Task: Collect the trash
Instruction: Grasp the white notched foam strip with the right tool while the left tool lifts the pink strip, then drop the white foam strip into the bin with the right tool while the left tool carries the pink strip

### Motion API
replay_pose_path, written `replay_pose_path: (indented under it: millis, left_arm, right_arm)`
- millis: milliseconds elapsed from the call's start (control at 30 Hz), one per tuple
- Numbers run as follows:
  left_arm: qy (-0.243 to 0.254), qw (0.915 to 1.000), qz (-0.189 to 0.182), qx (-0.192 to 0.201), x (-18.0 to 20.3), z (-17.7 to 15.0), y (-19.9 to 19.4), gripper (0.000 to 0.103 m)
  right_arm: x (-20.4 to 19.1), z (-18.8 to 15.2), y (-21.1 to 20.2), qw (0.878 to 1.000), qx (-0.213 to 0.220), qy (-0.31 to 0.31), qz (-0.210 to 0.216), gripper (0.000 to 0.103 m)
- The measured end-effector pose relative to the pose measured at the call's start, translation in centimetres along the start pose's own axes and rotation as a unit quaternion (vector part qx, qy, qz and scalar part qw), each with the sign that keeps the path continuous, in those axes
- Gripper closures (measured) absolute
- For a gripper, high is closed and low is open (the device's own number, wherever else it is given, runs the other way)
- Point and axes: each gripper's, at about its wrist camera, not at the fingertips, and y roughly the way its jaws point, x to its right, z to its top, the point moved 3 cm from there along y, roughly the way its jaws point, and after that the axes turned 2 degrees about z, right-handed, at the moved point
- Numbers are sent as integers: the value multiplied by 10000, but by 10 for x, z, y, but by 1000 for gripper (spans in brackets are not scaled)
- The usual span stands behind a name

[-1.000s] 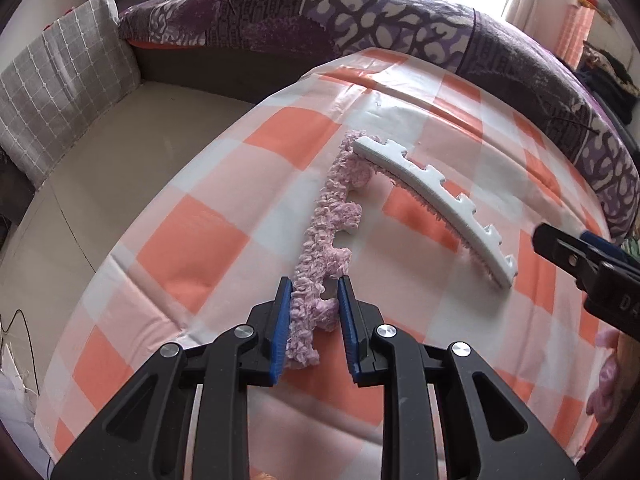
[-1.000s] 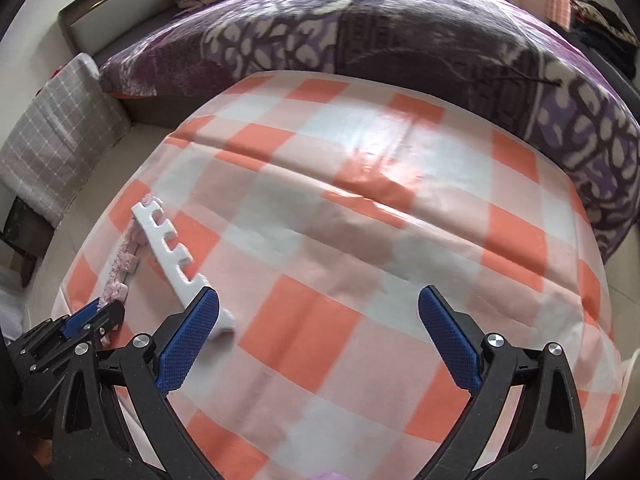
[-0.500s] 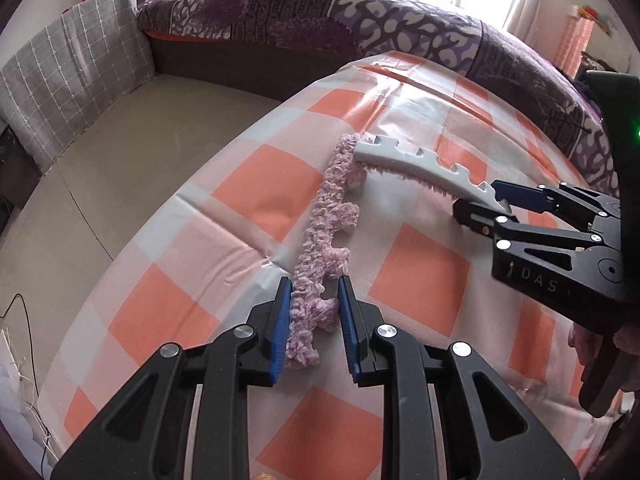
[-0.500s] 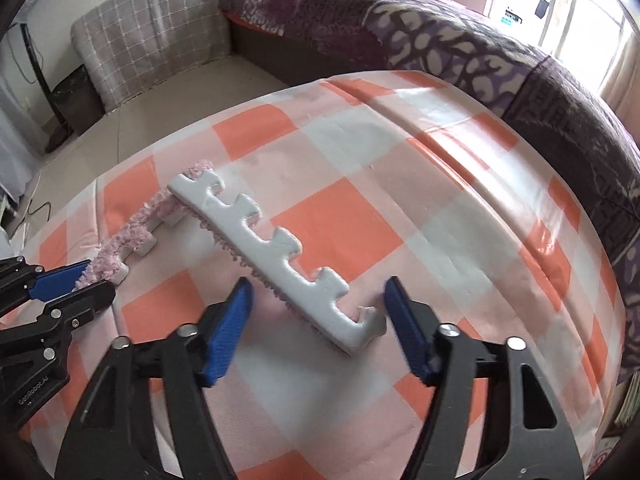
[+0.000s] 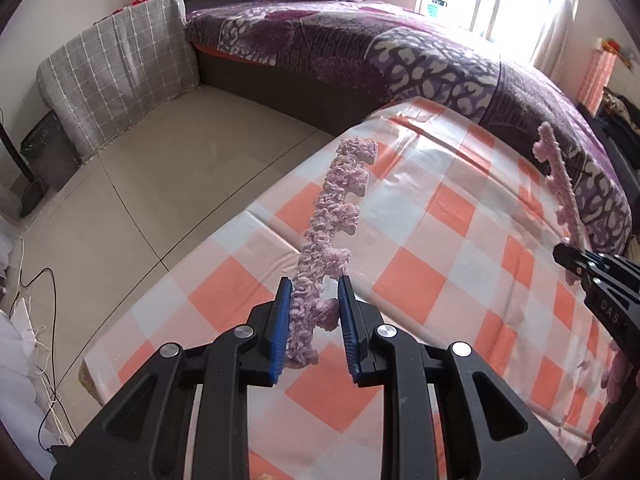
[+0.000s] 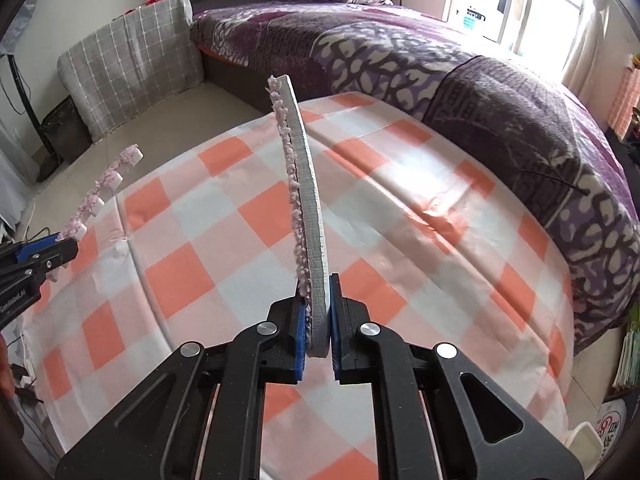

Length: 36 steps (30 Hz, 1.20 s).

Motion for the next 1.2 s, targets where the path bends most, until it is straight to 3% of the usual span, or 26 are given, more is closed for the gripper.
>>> replay_pose_path:
  millis: [300,667,1000,1200]
  left_arm:
    - [-100,9997,-61,195,50,-8,-63,79]
    - [-53,9995,-201,238,133,-22,-92,79]
    - [177,9972,-613,386,219,-32,-105,79]
    - [688,9927,-910,386,272,-60,-102,79]
  right_arm:
    - [60,-36,-84,9974,352,586,-234,94]
    - [144,-104,-145,9883,502,1230,-751,94]
    - [218,-154,-172,9694,548,2159,-1033,94]
    - [257,-178,-187,9530,576,2722,-1201,94]
